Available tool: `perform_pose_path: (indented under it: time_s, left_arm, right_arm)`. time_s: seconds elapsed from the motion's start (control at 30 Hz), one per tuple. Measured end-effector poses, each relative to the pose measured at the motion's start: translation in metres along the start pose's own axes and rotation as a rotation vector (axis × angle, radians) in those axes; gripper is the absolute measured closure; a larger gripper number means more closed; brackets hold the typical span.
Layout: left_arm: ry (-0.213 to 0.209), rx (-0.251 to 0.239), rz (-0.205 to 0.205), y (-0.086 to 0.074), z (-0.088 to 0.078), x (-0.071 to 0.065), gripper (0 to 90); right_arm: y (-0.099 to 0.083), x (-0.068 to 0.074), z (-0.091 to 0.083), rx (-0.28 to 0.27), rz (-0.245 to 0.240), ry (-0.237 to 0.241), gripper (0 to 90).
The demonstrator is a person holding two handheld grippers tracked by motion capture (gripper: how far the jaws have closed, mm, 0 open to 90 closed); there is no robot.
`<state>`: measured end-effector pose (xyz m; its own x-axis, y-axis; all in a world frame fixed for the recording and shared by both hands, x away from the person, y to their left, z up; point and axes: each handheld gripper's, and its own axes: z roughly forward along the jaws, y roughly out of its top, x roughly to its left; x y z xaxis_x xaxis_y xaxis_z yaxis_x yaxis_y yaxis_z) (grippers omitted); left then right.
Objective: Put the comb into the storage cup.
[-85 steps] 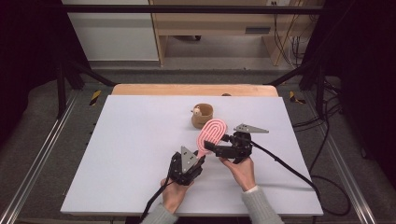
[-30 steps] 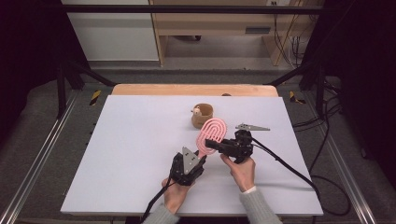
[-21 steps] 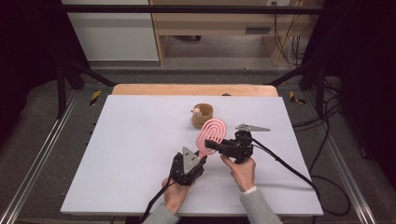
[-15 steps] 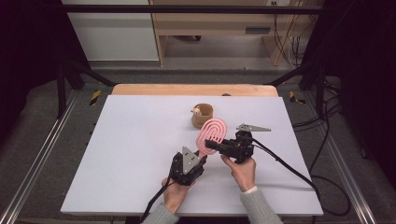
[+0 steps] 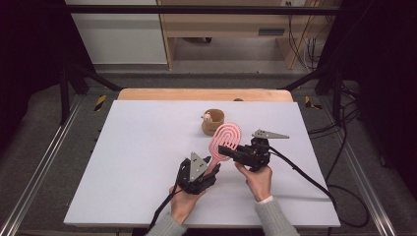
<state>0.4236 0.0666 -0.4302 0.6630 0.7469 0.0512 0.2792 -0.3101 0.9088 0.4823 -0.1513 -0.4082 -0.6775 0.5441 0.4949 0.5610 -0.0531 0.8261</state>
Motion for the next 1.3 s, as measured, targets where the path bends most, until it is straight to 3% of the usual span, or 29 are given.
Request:
perform_pose_path:
  time_s: [0.2,0.4,0.53,0.67,0.83,0.97,1.3]
  left_arm:
    - [-0.042,0.026,-0.028,0.007,-0.003,0.004,40.7]
    - [-0.056,0.031,-0.012,0.011,-0.005,0.008,26.4]
    - [-0.105,0.032,-0.036,0.012,-0.009,0.016,17.3]
    - [-0.162,0.047,-0.091,0.014,-0.012,0.029,9.4]
    - [-0.18,0.065,-0.108,0.016,-0.018,0.043,4.4]
    - [-0.18,0.072,-0.112,0.016,-0.023,0.053,2.7]
    - [-0.129,0.086,-0.096,0.011,-0.04,0.074,2.6]
  right_arm:
    - [0.002,0.0,-0.002,-0.002,-0.009,-0.012,64.3]
    - [0.003,0.0,-0.004,-0.006,-0.019,-0.028,64.3]
    - [0.004,0.0,-0.006,-0.01,-0.026,-0.037,64.3]
    - [0.005,0.0,-0.01,-0.016,-0.034,-0.047,64.3]
    - [0.006,0.0,-0.013,-0.019,-0.046,-0.06,64.3]
    - [0.007,0.0,-0.014,-0.022,-0.056,-0.068,64.3]
    - [0.013,0.002,-0.023,-0.045,-0.077,-0.086,64.3]
